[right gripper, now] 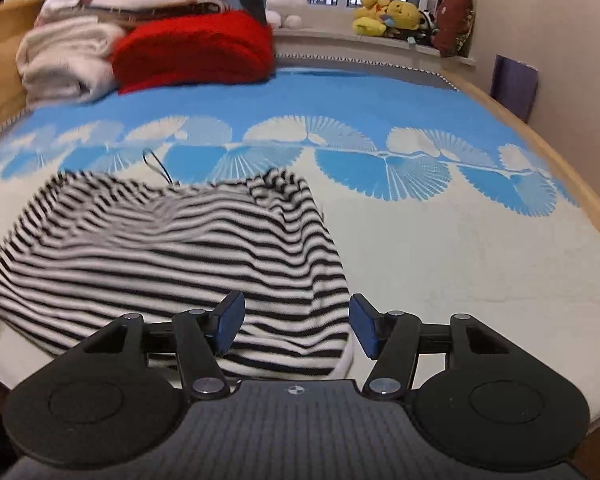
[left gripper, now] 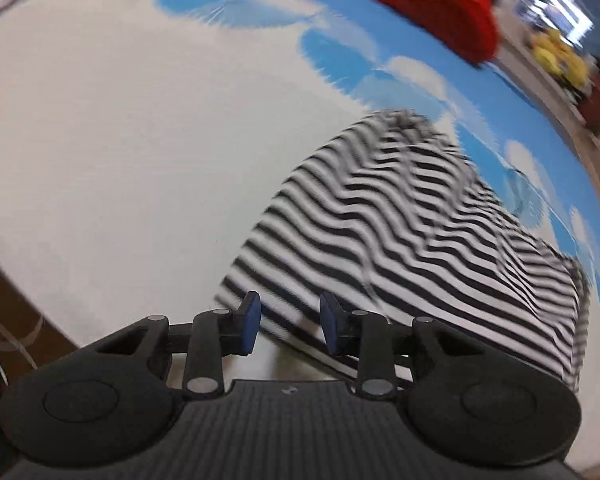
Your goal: Fold small clothes
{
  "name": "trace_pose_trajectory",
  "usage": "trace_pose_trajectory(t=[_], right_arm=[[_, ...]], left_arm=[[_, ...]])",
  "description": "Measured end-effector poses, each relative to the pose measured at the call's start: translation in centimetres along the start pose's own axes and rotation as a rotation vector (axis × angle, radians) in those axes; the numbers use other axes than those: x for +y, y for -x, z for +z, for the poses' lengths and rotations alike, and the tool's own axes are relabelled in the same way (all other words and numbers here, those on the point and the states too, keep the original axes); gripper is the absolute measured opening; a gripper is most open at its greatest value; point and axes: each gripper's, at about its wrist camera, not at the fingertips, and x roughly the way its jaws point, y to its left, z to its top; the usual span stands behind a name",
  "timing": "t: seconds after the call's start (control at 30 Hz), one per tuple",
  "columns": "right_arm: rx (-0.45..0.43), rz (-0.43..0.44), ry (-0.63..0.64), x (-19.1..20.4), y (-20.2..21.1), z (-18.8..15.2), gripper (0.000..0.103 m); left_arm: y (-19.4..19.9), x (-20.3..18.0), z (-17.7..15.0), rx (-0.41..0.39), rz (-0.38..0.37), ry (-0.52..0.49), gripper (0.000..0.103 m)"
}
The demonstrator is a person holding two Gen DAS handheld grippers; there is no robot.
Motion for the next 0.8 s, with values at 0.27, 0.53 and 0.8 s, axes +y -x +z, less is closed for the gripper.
trace_pose_trajectory(t=[0.27, 0.53, 0.8], right_arm=[[0.019, -0.006, -0.066, -0.6, -0.6, 0.2, 0.06], [0.047, -0.031, -0.065, -0.8, -1.3, -0.3, 0.06], [0.038, -0.069, -0.1, -1.6, -1.3, -0.2, 0.06]], left_arm=[[-2.9, 2.6, 0.2, 0.078, 0.0, 0.257, 0.042], [-3.1, 2.5, -0.2, 0.049, 0.029, 0.262, 0.049], [-3.6, 1.2, -0.5, 0.01, 0.049, 0.153, 0.006]])
